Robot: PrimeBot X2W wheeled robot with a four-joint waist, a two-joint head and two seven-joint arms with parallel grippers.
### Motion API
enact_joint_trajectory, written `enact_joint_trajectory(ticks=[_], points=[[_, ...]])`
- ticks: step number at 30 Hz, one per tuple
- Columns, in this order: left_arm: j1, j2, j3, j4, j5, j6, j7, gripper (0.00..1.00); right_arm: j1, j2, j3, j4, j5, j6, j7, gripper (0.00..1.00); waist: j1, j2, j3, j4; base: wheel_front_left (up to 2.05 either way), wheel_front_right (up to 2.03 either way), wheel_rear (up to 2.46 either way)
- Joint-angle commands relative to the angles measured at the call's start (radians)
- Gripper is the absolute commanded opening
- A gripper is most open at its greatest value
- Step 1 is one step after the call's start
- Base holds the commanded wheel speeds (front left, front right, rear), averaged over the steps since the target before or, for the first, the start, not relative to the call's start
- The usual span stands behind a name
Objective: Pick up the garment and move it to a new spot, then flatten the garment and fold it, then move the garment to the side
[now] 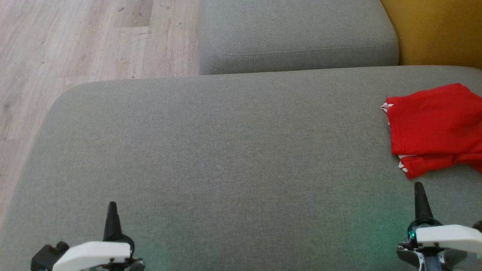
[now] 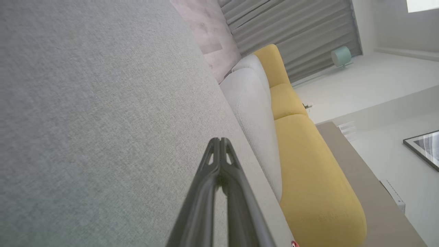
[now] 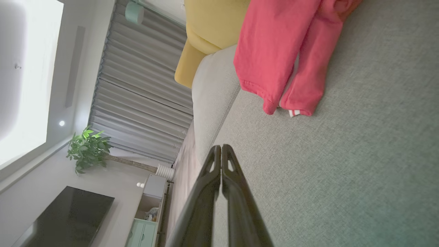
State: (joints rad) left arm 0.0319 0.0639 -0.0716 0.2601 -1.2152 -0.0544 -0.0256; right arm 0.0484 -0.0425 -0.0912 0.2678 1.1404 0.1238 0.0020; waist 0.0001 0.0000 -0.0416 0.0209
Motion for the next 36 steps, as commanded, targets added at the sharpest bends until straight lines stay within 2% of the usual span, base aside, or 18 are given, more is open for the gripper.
enact_joint_trajectory(ticks=[1, 36], points=[[-0.062, 0.012, 0.037, -0.026, -0.031, -0.011, 0.008, 0.00, -0.068, -0.006, 0.009, -0.031, 0.036, 0.005, 0.011, 0.00, -0.0001, 0.0000, 0.002, -0.001, 0.00, 0.00, 0.00], [-0.135, 0.010, 0.149, -0.017, -0.407, -0.074, 0.109, 0.00, -0.153, -0.008, -0.022, -0.023, 0.454, 0.007, 0.108, 0.00, -0.0001, 0.0000, 0.043, -0.020, 0.00, 0.00, 0.00]])
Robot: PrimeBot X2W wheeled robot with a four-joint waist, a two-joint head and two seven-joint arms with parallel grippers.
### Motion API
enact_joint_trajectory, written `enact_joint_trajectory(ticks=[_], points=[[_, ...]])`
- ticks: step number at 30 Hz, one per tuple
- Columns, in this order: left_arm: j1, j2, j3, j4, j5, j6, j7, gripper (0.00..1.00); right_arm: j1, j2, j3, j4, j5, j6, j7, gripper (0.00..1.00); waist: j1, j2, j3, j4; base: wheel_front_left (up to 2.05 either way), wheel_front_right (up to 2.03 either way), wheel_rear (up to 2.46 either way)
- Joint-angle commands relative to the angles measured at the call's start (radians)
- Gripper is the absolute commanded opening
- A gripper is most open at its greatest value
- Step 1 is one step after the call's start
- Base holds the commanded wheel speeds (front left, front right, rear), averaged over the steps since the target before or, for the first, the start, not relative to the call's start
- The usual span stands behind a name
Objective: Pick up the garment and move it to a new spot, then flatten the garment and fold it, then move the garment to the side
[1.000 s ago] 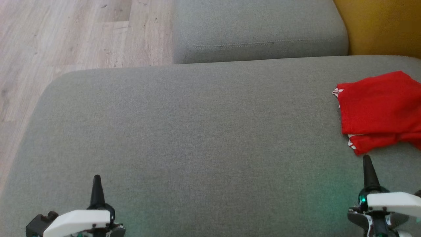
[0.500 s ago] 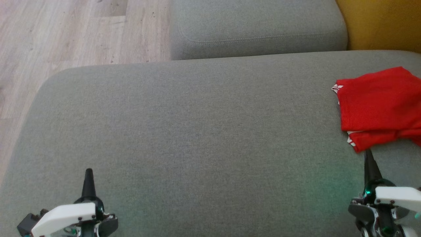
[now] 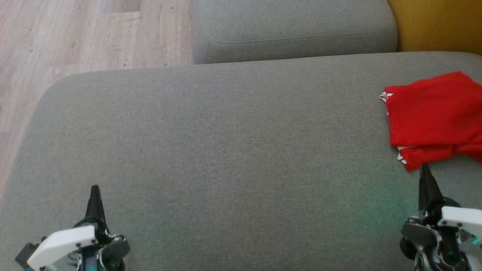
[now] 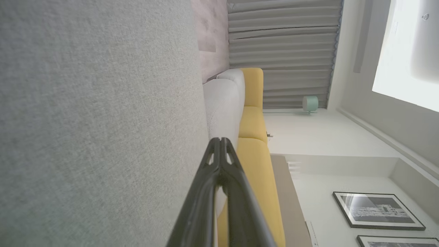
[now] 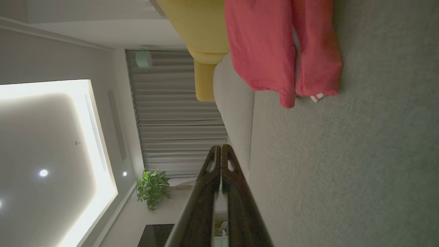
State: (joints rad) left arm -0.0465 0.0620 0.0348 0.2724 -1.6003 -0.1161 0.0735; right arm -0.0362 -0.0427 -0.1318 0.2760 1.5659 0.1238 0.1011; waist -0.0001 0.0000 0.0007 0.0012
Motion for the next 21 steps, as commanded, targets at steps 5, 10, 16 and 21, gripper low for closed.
enact_joint_trajectory(ticks=[5, 10, 16, 21], points=[[-0.059, 0.010, 0.048, -0.028, -0.034, -0.015, 0.015, 0.00, -0.072, -0.008, 0.018, -0.031, 0.042, 0.007, 0.012, 0.00, 0.0001, 0.0000, 0.002, -0.001, 0.00, 0.00, 0.00], [-0.059, 0.009, 0.050, -0.028, -0.032, -0.015, 0.017, 0.00, -0.072, -0.008, 0.018, -0.031, 0.042, 0.007, 0.012, 0.00, 0.0001, 0.0000, 0.002, -0.001, 0.00, 0.00, 0.00], [-0.059, 0.008, 0.052, -0.028, -0.031, -0.015, 0.018, 0.00, -0.072, -0.008, 0.018, -0.031, 0.042, 0.007, 0.012, 0.00, 0.0001, 0.0000, 0.002, -0.001, 0.00, 0.00, 0.00], [-0.059, 0.006, 0.054, -0.028, -0.029, -0.015, 0.020, 0.00, -0.072, -0.008, 0.018, -0.031, 0.042, 0.007, 0.012, 0.00, 0.0001, 0.0000, 0.002, -0.001, 0.00, 0.00, 0.00]])
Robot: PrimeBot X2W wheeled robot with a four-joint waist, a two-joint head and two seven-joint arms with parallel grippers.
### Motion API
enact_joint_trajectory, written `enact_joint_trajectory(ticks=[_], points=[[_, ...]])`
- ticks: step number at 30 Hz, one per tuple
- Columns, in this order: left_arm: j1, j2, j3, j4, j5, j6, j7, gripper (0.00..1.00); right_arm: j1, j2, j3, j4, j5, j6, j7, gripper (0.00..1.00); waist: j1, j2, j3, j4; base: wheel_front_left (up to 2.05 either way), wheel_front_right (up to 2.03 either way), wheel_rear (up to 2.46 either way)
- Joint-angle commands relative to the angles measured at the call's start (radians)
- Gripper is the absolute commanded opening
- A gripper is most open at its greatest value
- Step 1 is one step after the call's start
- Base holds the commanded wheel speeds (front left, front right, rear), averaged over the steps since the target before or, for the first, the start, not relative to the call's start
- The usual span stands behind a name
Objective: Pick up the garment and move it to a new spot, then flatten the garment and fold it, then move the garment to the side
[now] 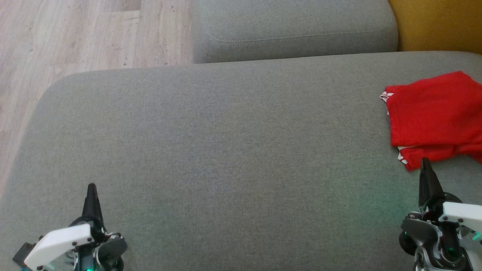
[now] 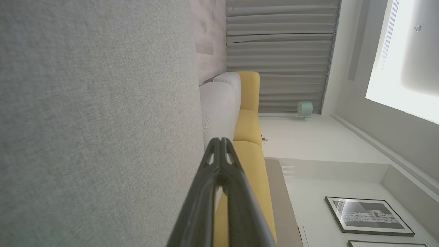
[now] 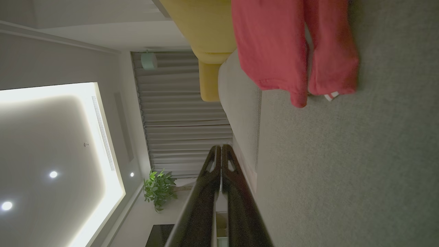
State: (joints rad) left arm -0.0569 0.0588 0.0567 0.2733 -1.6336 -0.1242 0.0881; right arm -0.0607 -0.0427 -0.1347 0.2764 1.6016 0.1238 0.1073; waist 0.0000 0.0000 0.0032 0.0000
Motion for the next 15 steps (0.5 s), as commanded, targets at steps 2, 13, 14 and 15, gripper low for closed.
enact_joint_trajectory(ticks=[2, 13, 14, 15], points=[[-0.049, 0.009, 0.033, -0.029, 0.005, -0.007, 0.006, 0.00, -0.047, -0.008, 0.021, -0.032, 0.007, 0.007, 0.006, 0.00, 0.0000, 0.0000, 0.000, 0.000, 0.00, 0.00, 0.00], [-0.049, 0.007, 0.036, -0.029, 0.007, -0.007, 0.008, 0.00, -0.047, -0.008, 0.021, -0.032, 0.007, 0.007, 0.006, 0.00, 0.0000, 0.0000, 0.000, 0.000, 0.00, 0.00, 0.00], [-0.049, 0.007, 0.036, -0.029, 0.008, -0.007, 0.008, 0.00, -0.047, -0.008, 0.021, -0.032, 0.007, 0.007, 0.006, 0.00, 0.0000, 0.0000, 0.000, 0.000, 0.00, 0.00, 0.00], [-0.049, 0.007, 0.037, -0.029, 0.008, -0.007, 0.009, 0.00, -0.047, -0.008, 0.021, -0.032, 0.007, 0.007, 0.006, 0.00, 0.0000, 0.0000, 0.000, 0.000, 0.00, 0.00, 0.00]])
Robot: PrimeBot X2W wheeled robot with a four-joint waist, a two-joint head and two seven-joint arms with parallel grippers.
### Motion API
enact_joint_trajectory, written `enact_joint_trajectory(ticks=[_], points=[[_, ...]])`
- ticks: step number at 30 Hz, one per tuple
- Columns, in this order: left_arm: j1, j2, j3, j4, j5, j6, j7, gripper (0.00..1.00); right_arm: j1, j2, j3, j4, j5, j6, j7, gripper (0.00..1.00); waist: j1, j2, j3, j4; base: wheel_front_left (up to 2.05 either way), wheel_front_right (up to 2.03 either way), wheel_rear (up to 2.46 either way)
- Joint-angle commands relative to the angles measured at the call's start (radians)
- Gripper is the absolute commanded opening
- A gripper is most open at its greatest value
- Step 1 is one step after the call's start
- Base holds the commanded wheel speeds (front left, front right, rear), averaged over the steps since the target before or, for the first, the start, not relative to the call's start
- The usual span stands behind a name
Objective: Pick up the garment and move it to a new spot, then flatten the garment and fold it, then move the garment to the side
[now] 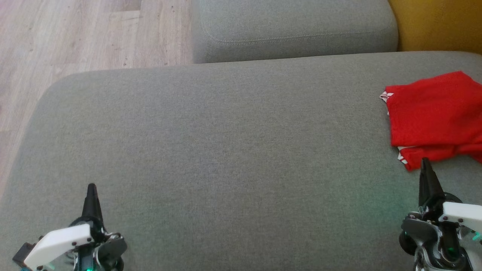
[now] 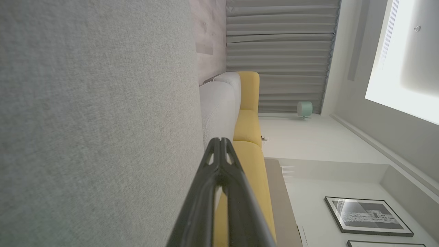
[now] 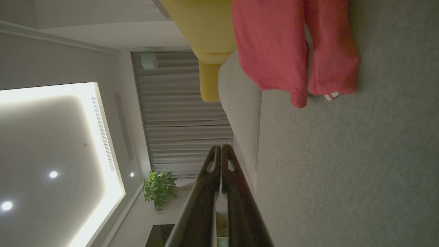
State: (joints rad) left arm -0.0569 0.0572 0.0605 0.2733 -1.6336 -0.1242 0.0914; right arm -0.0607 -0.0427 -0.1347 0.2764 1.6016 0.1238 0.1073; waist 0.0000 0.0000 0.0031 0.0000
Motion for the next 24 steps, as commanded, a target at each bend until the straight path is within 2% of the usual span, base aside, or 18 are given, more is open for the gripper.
enact_joint_trajectory(ticks=[1, 24], points=[[-0.049, 0.008, 0.033, -0.029, 0.008, -0.007, 0.006, 0.00, -0.047, -0.008, 0.021, -0.032, 0.007, 0.007, 0.006, 0.00, 0.0000, 0.0000, 0.000, 0.000, 0.00, 0.00, 0.00], [-0.050, 0.004, 0.039, -0.029, 0.013, -0.007, 0.010, 0.00, -0.047, -0.008, 0.021, -0.032, 0.007, 0.007, 0.006, 0.00, 0.0000, 0.0000, 0.000, 0.000, 0.00, 0.00, 0.00]])
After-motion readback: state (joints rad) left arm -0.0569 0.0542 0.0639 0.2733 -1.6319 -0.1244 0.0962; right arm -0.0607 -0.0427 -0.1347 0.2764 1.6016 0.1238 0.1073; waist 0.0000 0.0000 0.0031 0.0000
